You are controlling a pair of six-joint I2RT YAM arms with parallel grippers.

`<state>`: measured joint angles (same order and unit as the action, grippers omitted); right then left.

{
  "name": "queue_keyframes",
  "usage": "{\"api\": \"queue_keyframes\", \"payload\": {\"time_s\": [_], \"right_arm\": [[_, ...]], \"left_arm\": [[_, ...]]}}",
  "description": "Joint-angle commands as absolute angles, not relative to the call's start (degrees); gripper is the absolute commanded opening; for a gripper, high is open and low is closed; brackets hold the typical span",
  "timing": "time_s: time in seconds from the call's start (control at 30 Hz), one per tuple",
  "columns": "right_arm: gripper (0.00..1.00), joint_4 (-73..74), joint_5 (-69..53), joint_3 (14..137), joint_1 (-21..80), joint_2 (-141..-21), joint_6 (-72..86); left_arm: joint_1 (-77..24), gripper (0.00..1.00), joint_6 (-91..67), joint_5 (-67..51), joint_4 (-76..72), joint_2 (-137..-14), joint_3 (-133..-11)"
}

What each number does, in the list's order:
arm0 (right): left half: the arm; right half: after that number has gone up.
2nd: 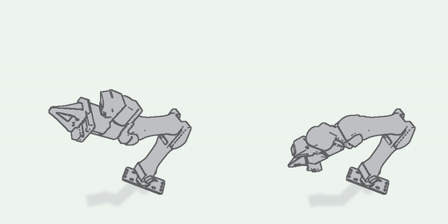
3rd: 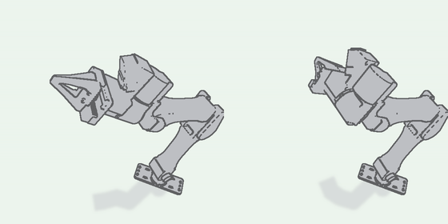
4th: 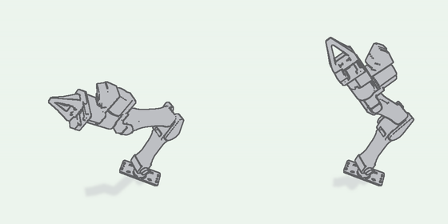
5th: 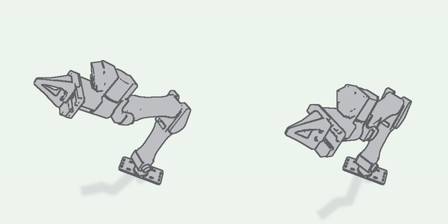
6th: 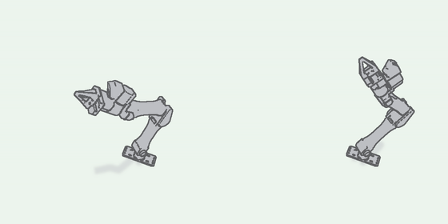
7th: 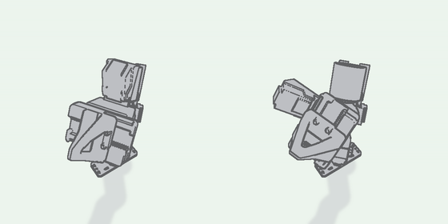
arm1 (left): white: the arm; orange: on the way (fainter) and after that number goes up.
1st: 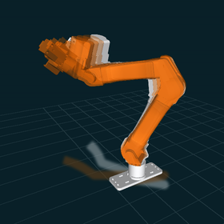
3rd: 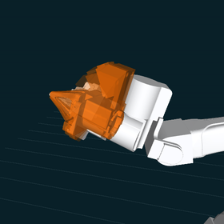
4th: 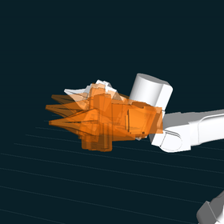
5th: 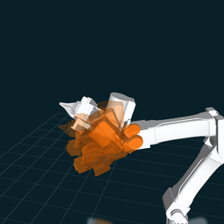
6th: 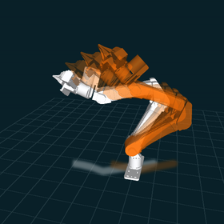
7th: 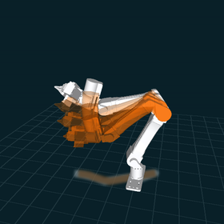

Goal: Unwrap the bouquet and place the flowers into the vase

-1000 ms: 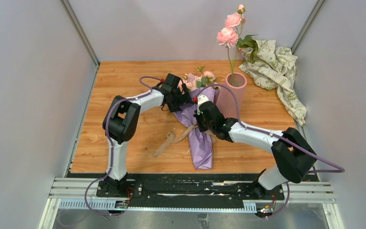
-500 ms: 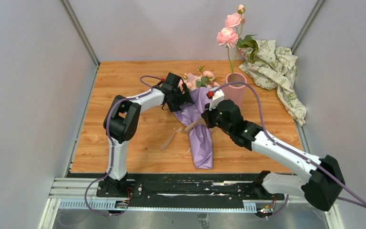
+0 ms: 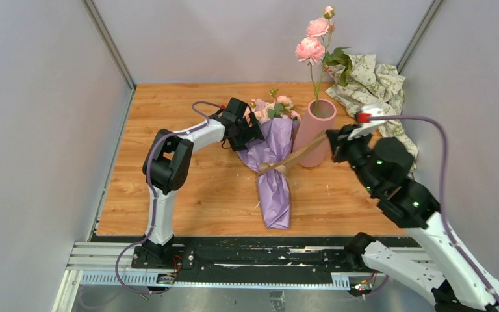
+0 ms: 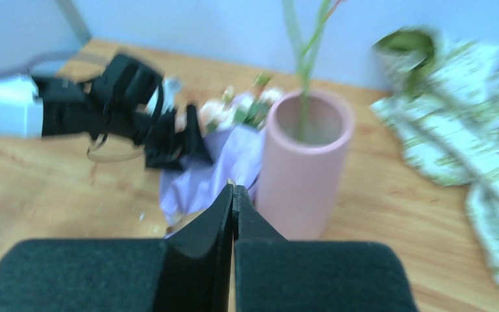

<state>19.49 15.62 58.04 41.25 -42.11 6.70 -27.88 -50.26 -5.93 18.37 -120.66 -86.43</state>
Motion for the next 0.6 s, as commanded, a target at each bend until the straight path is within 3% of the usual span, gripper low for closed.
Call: {"api": "queue_keyframes", "payload": {"time_s": [0.0,0.33,0.57], "right_arm": [[0.0,28.02,25.03,70.82,39.31,-39.87,-1.01],[0.0,30.6,38.7,86.22,39.46,-38.01,-14.3],[0.0,31.05,38.37,76.74,39.45,-37.27,-12.56]], "left_arm": [[-27.21,0.9,-48.0,-2.1,21.67,-121.37,-84.05],[-27.16,0.91,-46.58,-1.9,23.48,-117.96,-84.33],[-27.25,0.92,-44.65,-0.5,25.61,-109.62,-85.05]]}}
